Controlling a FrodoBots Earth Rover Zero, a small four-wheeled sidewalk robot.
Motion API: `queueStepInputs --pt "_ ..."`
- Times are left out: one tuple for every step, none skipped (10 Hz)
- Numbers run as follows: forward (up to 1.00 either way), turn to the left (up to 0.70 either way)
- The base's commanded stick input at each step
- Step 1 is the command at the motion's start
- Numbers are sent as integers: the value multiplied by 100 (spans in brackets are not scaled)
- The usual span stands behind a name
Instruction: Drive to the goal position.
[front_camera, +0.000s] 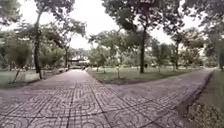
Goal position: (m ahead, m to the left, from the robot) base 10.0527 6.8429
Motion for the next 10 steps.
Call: queueStepInputs --pt "0 0" --pt "0 0" --pt "0 0" --pt "0 34" --pt "42 34" --pt "70 27" --pt "70 27" --pt "70 27" --pt "70 27" --pt "70 27"
